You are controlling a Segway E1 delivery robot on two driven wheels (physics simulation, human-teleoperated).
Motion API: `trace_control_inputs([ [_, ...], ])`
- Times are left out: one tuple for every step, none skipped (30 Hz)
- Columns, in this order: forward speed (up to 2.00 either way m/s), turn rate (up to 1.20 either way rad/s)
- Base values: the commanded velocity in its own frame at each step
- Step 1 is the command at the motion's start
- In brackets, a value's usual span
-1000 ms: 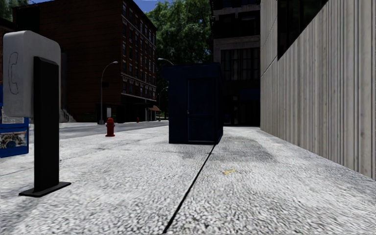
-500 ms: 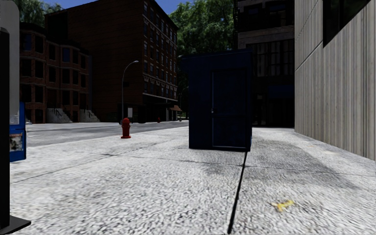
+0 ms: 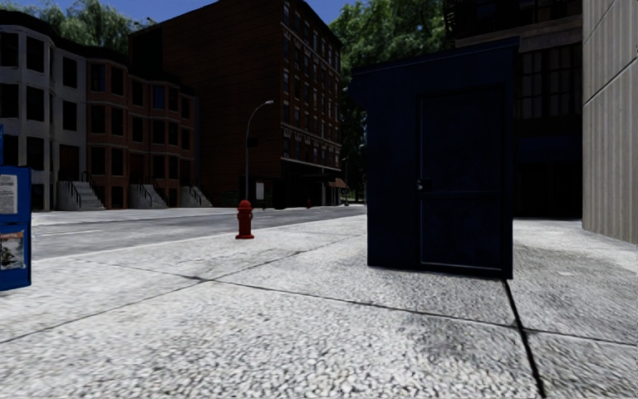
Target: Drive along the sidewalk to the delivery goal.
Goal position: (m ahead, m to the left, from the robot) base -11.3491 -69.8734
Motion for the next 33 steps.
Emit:
trace_control_inputs([
  [1.95,0.37],
  [1.95,0.37],
  [1.95,0.37],
  [1.95,0.37],
  [1.95,0.37],
  [1.95,0.37],
  [1.95,0.37],
  [1.95,0.37],
  [1.95,0.37],
  [1.95,0.37],
  [1.95,0.37],
  [1.95,0.37],
  [1.95,0.37],
  [1.95,0.37],
  [1.95,0.37],
  [1.95,0.28],
  [1.95,0.13],
  [1.95,0.0],
  [1.95,0.0],
  [1.95,0.0],
  [1.95,0.0],
  [1.95,0.0],
  [1.95,0.0],
  [1.95,0.0],
  [1.95,0.0],
  [1.95,0.0],
  [1.95,0.0],
  [1.95,0.0],
  [1.95,0.0],
  [1.95,0.0],
  [1.95,0.0],
  [1.95,0.0],
  [1.95,0.0],
])
